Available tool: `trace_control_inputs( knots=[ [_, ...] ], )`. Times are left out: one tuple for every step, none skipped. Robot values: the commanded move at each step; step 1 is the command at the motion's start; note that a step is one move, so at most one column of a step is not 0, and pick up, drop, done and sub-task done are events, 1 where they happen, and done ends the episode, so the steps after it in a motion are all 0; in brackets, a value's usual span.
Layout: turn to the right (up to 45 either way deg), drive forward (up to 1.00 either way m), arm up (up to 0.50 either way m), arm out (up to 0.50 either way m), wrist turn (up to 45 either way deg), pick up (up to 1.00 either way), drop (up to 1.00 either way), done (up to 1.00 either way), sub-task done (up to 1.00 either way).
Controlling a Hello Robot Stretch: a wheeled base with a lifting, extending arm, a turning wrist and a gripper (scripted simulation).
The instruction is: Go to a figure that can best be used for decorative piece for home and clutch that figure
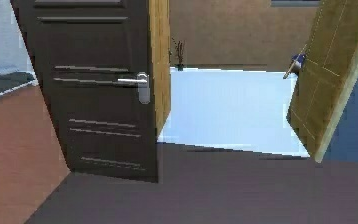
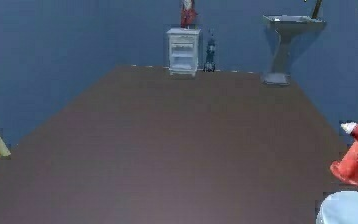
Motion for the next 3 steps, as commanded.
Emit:
trace_control_inputs(
  knots=[
    [-42.0,0.0,0.0,0.0,0.0,0.0,0.0,0.0,0.0],
    [0.0,0.25,0.0,0.0,0.0,0.0,0.0,0.0,0.0],
    [-36.0,0.0,0.0,0.0,0.0,0.0,0.0,0.0,0.0]
  ],
)
